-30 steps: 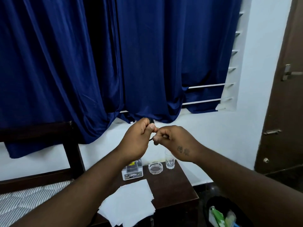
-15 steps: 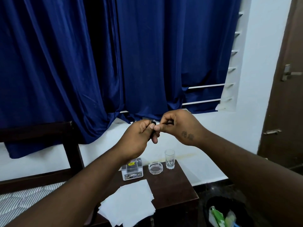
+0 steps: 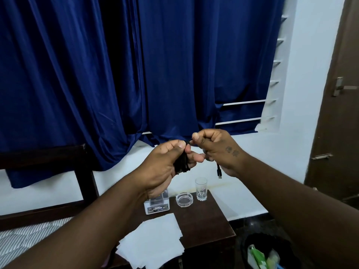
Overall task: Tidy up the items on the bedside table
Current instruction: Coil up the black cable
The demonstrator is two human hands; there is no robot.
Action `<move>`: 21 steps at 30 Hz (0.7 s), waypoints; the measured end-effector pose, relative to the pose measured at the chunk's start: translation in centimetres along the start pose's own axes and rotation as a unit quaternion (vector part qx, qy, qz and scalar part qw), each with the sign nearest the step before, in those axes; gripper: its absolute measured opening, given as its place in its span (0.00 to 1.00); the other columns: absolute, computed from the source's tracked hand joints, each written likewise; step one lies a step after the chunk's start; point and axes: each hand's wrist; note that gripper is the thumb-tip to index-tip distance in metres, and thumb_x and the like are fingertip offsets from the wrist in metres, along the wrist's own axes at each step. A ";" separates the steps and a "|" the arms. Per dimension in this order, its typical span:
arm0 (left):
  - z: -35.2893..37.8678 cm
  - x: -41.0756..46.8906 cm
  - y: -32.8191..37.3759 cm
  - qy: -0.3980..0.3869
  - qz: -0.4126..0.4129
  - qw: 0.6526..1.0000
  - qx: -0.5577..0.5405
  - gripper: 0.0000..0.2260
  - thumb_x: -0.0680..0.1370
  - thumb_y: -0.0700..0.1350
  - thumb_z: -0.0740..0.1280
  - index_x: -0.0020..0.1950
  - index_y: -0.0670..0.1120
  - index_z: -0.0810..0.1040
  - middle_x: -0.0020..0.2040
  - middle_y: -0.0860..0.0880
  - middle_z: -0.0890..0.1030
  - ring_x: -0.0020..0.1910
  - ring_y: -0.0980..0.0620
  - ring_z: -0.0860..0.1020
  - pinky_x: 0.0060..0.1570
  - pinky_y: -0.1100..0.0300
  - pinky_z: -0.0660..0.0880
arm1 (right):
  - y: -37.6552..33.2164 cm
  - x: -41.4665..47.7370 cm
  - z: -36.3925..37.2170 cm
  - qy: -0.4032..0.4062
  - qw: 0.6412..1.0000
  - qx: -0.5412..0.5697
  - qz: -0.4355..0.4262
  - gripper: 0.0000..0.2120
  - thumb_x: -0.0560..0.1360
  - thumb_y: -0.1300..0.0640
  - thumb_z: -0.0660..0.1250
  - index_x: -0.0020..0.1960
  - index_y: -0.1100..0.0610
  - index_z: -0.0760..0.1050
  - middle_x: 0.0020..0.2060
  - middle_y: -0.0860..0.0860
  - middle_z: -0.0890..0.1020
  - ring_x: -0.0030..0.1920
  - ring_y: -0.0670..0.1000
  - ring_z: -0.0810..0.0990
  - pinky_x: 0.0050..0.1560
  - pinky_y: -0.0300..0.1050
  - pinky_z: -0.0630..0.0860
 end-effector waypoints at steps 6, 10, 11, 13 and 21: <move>0.3 0.3 0.4 0.008 0.037 0.998 -0.048 0.12 0.87 0.45 0.54 0.48 0.43 0.72 0.57 0.31 0.83 0.60 0.38 0.82 0.65 0.47 0.77 | 2.8 -1.0 1.3 -0.014 0.999 0.002 0.043 0.09 0.82 0.61 0.62 0.48 0.57 0.80 0.37 0.55 0.73 0.32 0.46 0.66 0.32 0.40 0.61; -0.2 0.6 0.3 0.031 0.056 0.996 -0.070 0.13 0.87 0.45 0.53 0.48 0.42 0.71 0.60 0.34 0.83 0.62 0.38 0.82 0.64 0.49 0.79 | 3.3 -2.3 2.9 -0.039 0.996 0.031 0.073 0.11 0.84 0.60 0.61 0.44 0.58 0.75 0.34 0.52 0.77 0.30 0.46 0.70 0.28 0.35 0.65; -0.4 0.7 0.3 0.039 0.058 0.995 -0.073 0.13 0.87 0.45 0.52 0.47 0.42 0.71 0.60 0.34 0.83 0.62 0.38 0.82 0.63 0.49 0.79 | 3.3 -2.6 3.4 -0.048 0.995 0.042 0.078 0.11 0.84 0.60 0.61 0.44 0.59 0.75 0.34 0.51 0.78 0.30 0.45 0.70 0.28 0.35 0.65; -0.9 0.7 0.3 0.052 0.061 0.993 -0.085 0.14 0.88 0.45 0.52 0.47 0.42 0.71 0.59 0.34 0.83 0.61 0.38 0.83 0.63 0.49 0.79 | 3.6 -2.7 4.0 -0.055 0.990 0.091 0.089 0.10 0.84 0.60 0.60 0.46 0.60 0.75 0.37 0.52 0.79 0.32 0.45 0.69 0.29 0.36 0.64; -0.8 0.5 0.1 0.108 0.056 0.982 -0.144 0.14 0.87 0.45 0.53 0.44 0.46 0.71 0.41 0.44 0.80 0.43 0.46 0.84 0.42 0.53 0.83 | 3.7 -3.0 5.2 -0.027 0.954 0.265 0.138 0.12 0.84 0.54 0.59 0.59 0.59 0.77 0.44 0.55 0.83 0.32 0.46 0.68 0.30 0.38 0.62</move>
Point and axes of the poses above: each hand's wrist, its own x-axis towards the middle knuckle, its own z-axis out of the palm, y = z × x
